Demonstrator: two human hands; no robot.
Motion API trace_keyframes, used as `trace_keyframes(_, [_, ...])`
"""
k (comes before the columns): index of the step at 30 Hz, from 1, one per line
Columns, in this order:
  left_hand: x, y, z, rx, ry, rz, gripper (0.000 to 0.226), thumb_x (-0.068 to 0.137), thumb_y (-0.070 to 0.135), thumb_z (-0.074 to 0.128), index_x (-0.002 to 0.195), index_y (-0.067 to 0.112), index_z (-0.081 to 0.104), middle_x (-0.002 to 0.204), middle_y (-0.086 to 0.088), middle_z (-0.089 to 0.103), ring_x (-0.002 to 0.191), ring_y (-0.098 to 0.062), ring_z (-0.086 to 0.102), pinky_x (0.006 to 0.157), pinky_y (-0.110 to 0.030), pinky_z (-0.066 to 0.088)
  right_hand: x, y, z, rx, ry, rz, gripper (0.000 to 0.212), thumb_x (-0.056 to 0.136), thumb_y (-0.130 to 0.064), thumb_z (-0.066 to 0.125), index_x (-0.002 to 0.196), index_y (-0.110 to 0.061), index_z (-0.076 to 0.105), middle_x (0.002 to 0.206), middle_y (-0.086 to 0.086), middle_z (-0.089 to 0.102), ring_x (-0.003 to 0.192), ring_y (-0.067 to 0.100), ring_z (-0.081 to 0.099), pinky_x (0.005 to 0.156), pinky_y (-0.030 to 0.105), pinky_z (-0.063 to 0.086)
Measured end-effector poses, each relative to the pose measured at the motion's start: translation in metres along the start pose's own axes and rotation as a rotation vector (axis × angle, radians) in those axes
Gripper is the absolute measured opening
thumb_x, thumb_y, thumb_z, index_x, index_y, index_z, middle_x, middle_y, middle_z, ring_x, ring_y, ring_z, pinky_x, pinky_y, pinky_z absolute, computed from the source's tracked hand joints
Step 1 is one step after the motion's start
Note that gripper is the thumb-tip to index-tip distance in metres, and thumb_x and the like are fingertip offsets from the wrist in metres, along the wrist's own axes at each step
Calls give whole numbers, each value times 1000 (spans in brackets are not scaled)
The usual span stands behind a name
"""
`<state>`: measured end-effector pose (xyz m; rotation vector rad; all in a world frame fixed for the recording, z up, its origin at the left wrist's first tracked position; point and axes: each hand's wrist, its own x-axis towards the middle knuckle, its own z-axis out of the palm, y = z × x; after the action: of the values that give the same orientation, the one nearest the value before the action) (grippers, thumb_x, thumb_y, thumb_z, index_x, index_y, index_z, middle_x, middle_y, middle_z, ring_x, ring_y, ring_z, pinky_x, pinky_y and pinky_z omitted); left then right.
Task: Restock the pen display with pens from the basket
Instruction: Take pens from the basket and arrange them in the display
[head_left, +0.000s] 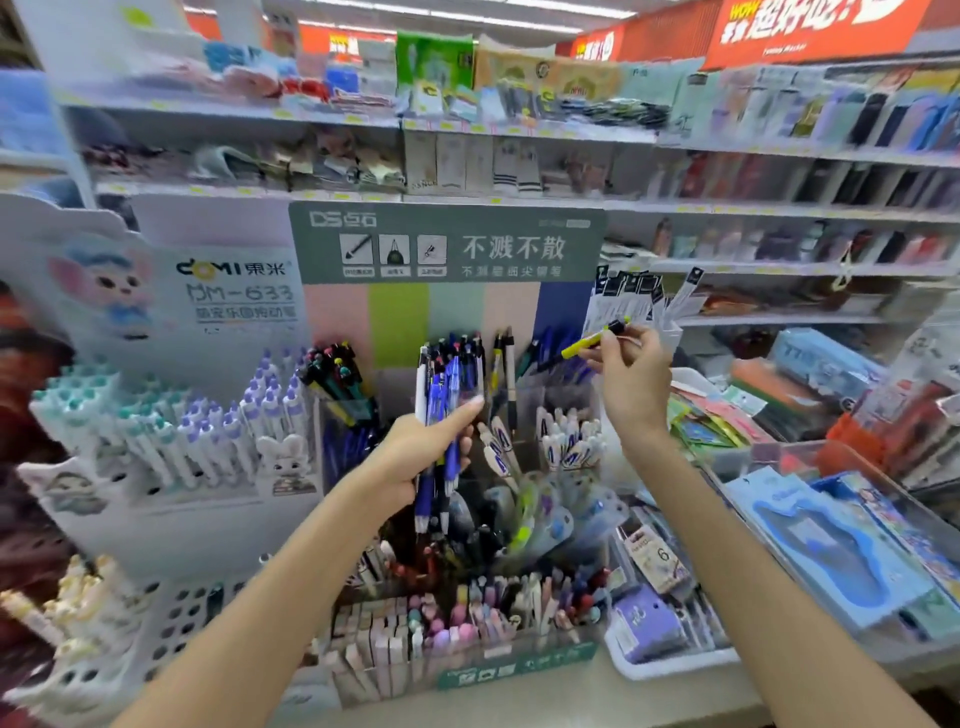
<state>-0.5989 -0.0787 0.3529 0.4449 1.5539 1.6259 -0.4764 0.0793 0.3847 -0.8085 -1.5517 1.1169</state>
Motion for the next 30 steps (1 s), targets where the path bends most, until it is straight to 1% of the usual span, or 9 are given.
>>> trace_keyframes(3, [4,-2,-4,30,9,-9,23,80,28,75,79,8,64,58,2,60,50,-7,56,50,-21,51,15,9,19,-248,-62,-63,4,97,-15,50,93,-15,51,86,3,67,82,21,66,77,34,52])
trace_keyframes(5, [5,0,-5,66,-5,-9,22,81,27,74,76,8,64,57,2,60,49,-7,56,51,-21,52,22,13,29,-469,-121,-72,13,96,-18,52,103,-8,56,93,9,68,86,25,64,71,31,47])
trace_keyframes(7, [8,4,-7,94,-29,-5,22,81,27,75,76,9,64,58,1,59,51,-8,56,54,-23,53,27,16,38,-619,-175,-68,22,94,-23,57,107,-6,63,100,13,70,94,30,63,73,31,46])
trace_keyframes(11, [13,13,-9,119,-85,15,23,80,29,75,80,9,64,59,0,59,50,-8,56,53,-22,51,29,15,51,-823,-188,-23,23,89,-28,64,102,-12,72,102,14,69,97,32,61,70,28,38])
trace_keyframes(15, [17,20,-12,139,-126,29,24,82,29,74,80,7,63,56,0,57,44,-7,53,47,-18,47,31,13,62,-933,-202,36,23,87,-28,59,92,-7,67,92,16,62,96,36,60,70,32,40])
trace_keyframes(19, [20,23,-14,150,-151,39,26,82,30,74,80,6,64,57,-1,57,44,-8,53,47,-17,46,31,14,64,-954,-220,70,22,88,-28,56,85,-6,62,86,14,58,94,36,59,71,34,41])
trace_keyframes(22, [22,25,-15,171,-180,52,27,82,31,73,74,8,61,56,0,57,44,-8,53,47,-17,46,30,20,64,-984,-210,45,17,88,-21,55,90,-6,63,98,18,64,96,37,59,72,35,43])
trace_keyframes(26, [23,26,-16,150,-192,54,27,83,31,73,74,8,60,56,0,57,44,-7,54,47,-17,47,35,27,71,-798,-332,103,29,85,-27,62,108,-11,67,104,14,68,99,35,62,82,38,51])
trace_keyframes(30, [24,21,-13,93,-207,69,29,85,35,69,78,8,61,62,-1,57,53,-11,55,53,-22,50,44,29,72,-608,-426,187,28,81,-15,62,105,-3,69,101,15,71,91,31,66,87,45,54])
